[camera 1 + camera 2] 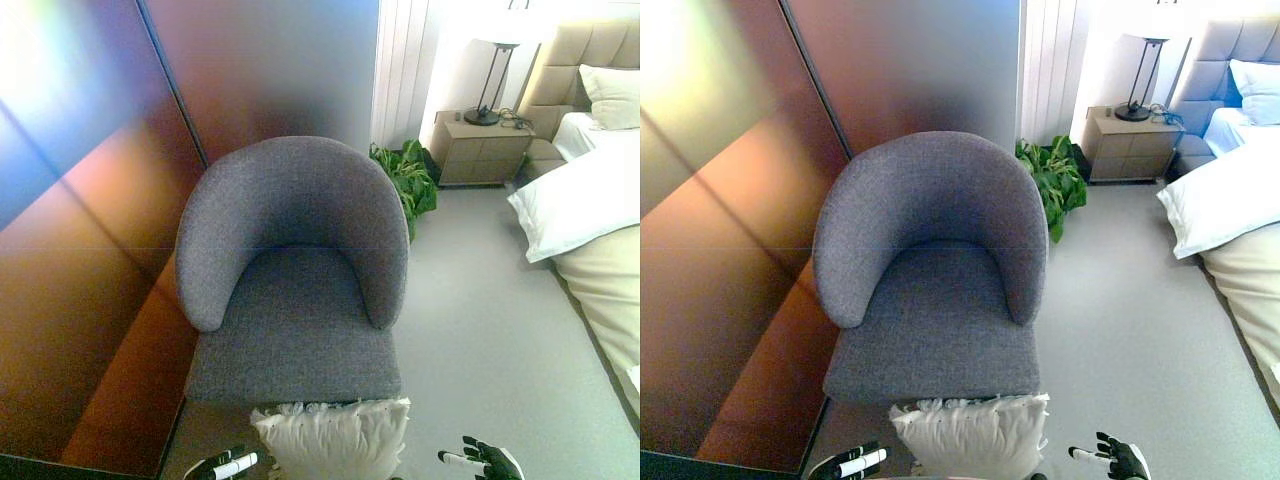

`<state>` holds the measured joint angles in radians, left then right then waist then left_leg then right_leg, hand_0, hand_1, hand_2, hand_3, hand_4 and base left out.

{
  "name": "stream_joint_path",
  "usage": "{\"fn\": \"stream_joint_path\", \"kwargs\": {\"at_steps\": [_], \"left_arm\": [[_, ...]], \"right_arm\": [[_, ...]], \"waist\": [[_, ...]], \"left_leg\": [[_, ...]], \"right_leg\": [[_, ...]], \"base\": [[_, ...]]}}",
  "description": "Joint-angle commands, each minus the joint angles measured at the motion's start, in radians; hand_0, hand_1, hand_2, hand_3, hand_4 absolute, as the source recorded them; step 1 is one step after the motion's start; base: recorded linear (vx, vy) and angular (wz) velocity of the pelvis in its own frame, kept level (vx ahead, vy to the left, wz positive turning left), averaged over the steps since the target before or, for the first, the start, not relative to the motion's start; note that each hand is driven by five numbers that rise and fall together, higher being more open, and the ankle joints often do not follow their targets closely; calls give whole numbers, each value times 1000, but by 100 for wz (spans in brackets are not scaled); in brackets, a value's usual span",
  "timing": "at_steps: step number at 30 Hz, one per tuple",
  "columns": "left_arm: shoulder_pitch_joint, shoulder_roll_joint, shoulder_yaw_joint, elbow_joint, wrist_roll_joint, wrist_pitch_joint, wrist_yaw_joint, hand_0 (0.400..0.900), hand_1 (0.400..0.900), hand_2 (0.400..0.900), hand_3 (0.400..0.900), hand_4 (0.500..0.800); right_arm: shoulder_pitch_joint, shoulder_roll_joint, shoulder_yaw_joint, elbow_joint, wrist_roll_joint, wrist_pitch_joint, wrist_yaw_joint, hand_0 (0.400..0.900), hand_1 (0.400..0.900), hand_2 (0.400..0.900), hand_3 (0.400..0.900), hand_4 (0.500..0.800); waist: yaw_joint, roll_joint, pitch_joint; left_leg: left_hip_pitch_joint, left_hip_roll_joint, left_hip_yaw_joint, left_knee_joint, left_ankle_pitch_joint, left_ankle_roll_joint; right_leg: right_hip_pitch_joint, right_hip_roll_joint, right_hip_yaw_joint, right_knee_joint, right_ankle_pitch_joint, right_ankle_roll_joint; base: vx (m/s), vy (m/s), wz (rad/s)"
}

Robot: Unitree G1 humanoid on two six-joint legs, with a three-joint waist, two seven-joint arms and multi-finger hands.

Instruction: Pick up the pillow and put it on the sofa.

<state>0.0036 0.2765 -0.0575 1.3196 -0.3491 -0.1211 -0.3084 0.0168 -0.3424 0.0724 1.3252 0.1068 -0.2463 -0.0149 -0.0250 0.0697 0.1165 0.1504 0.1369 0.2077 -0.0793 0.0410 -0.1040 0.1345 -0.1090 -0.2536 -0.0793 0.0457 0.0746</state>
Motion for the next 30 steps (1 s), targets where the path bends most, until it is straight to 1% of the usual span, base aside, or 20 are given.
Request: {"fn": "stream_joint_path", "kwargs": {"at_steps": [1,3,4,5,6,11,14,19,21,24,26,27,28,30], "left_arm": [[-59,31,3,30,-13,-75,-1,900,900,900,900,800],[-54,32,5,26,-17,-102,3,900,900,900,900,800],[-51,32,7,23,-12,-106,11,900,900,900,900,800],[-50,32,7,24,0,-103,38,900,900,900,900,800],[-49,33,12,24,2,-101,50,900,900,900,900,800],[-43,37,20,25,12,-115,48,900,900,900,900,800],[-41,38,18,15,3,-114,49,900,900,900,900,800],[-36,45,15,1,5,-122,76,900,900,900,900,800],[-54,52,0,-14,-8,-135,75,900,900,900,900,800],[-130,70,-44,-38,-49,-141,90,900,900,900,900,800],[-162,87,-57,-43,-59,-140,89,900,900,900,900,800],[-179,100,-64,-48,-61,-131,88,900,900,900,900,800],[-186,106,-66,-48,-61,-128,88,900,900,900,900,800],[-219,129,-83,-55,-81,-129,98,900,900,900,900,800]], "right_arm": [[-62,-16,0,-13,31,-53,-14,900,900,900,900,800],[-60,-14,-1,-15,36,-53,-13,900,900,900,900,800],[-58,-14,-2,-15,40,-55,-11,900,900,900,900,800],[-58,-13,-2,-14,44,-57,-10,900,900,900,900,800],[-58,-10,-3,-13,45,-58,-10,900,900,900,900,800],[-52,-9,-2,-12,43,-61,-6,900,900,900,900,800],[-49,-14,-5,-17,37,-64,-4,900,900,900,900,800],[-56,-25,-3,-28,42,-71,5,900,900,900,900,800],[-86,-45,8,-44,49,-87,15,900,900,900,900,800],[-194,-80,49,-74,95,-101,15,900,900,900,900,800],[-245,-90,66,-81,117,-115,13,900,900,900,900,800],[-276,-95,80,-85,116,-126,7,900,900,900,900,800],[-293,-96,88,-87,119,-130,2,900,900,900,900,800],[-367,-107,122,-113,125,-131,-2,900,900,900,900,800]], "waist": [[-20,-32,11],[-19,-33,11],[-17,-34,11],[-16,-35,12],[-15,-36,12],[-17,-37,16],[-21,-33,25],[-27,-31,55],[-29,-35,102],[-27,-27,209],[-25,-15,245],[-22,-8,264],[-22,-6,271],[-18,-2,314]], "left_leg": [[-42,-3,2,53,-53,20],[-42,-2,5,53,-51,20],[-41,-3,4,52,-52,20],[-41,-3,3,51,-53,20],[-42,-3,2,49,-51,20],[-45,-1,4,53,-52,20],[-52,-2,4,59,-53,22],[-86,-12,0,107,-68,29],[-158,-19,-16,195,-89,30],[-294,-28,-35,280,-89,37],[-351,-32,-37,299,-82,40],[-379,-38,-38,306,-77,45],[-397,-41,-38,312,-76,47],[-471,-54,-46,352,-74,53]], "right_leg": [[-35,-36,-13,105,-116,21],[-35,-36,-15,104,-114,22],[-34,-35,-16,103,-114,22],[-34,-35,-17,103,-114,22],[-35,-34,-17,101,-113,23],[-37,-34,-16,102,-113,22],[-45,-35,-10,106,-113,22],[-80,-41,11,125,-111,17],[-127,-49,35,156,-113,6],[-246,-56,63,215,-100,-14],[-310,-55,70,247,-96,-22],[-348,-52,73,265,-94,-26],[-370,-51,76,277,-94,-28],[-455,-50,81,328,-88,-34]], "base": [[2,0,3],[4,-5,5],[0,0,0],[0,0,0],[0,0,0],[8,-4,-1],[0,0,0],[6,-10,2],[-198,-39,5],[-348,-37,9],[-236,-60,15],[-197,-65,15],[-154,-72,13],[-166,-84,13]]}}
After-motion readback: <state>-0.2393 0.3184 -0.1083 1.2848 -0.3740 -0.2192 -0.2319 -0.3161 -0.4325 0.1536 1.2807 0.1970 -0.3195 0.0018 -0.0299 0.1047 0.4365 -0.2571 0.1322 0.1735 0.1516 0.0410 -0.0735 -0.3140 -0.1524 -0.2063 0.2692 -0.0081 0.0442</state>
